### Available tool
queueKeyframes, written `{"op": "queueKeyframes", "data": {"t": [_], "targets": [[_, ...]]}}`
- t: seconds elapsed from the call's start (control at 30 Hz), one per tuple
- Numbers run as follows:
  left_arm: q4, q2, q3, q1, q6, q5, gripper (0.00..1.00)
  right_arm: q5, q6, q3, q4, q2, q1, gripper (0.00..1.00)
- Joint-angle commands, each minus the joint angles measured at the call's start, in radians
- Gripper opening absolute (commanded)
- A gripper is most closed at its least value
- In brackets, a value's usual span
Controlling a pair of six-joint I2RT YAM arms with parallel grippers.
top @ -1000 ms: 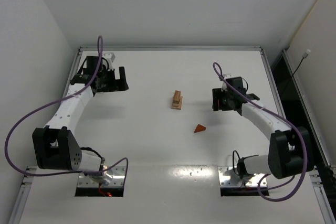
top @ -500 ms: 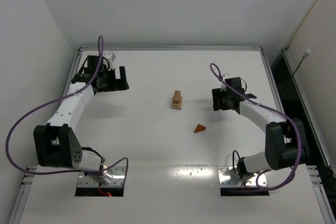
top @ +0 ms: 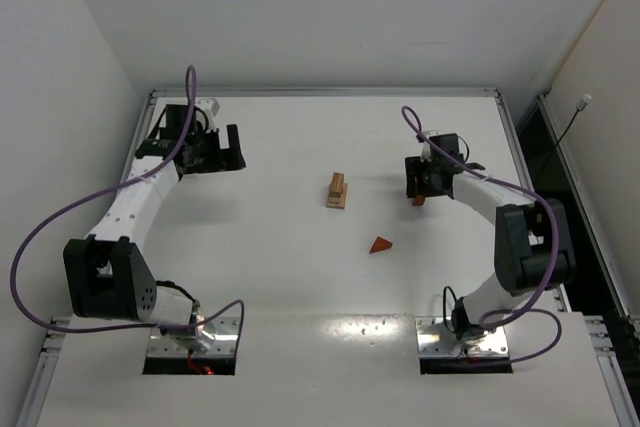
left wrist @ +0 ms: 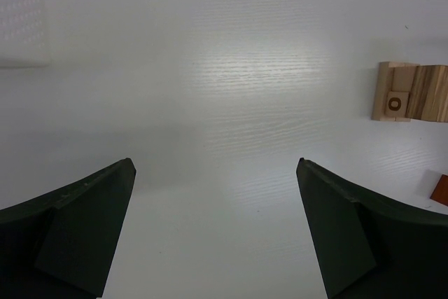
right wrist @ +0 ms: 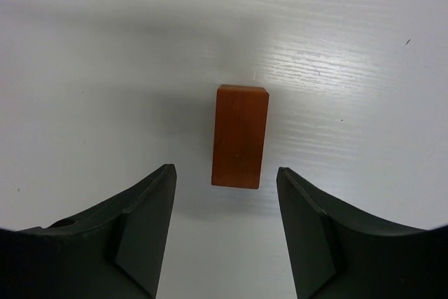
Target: Build the wood block tower
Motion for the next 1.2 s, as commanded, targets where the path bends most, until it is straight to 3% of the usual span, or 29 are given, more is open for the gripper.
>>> {"op": "queueKeyframes", "data": {"t": [0.0,0.3,0.37,0.53,0.7,1.07,1.13,1.17], "targets": [[0.025,0.004,0.028,-0.011,-0.005,-0.01,1.0,-0.026,0.012,0.055,0.033,0.028,-0.005,0.56],[0.025,0.013,0.028,-0.011,-0.005,-0.019,1.0,-0.035,0.021,0.096,0.004,0.098,-0.032,0.5],[0.025,0.013,0.037,-0.011,-0.005,-0.019,1.0,-0.035,0.021,0.106,-0.005,0.098,-0.032,0.45],[0.025,0.022,0.037,-0.011,-0.005,-0.019,1.0,-0.035,0.03,0.115,-0.006,0.118,-0.043,0.43],[0.025,0.031,0.037,-0.011,-0.014,-0.019,1.0,-0.045,0.03,0.115,-0.015,0.118,-0.043,0.35],[0.025,0.031,0.046,-0.011,-0.014,-0.019,1.0,-0.077,0.03,0.115,-0.015,0.129,-0.043,0.39],[0.034,0.031,0.046,-0.011,-0.014,-0.019,1.0,-0.077,0.03,0.115,-0.015,0.138,-0.043,0.31],[0.034,0.031,0.046,-0.011,-0.014,-0.019,1.0,-0.077,0.03,0.124,-0.025,0.138,-0.043,0.2]]}}
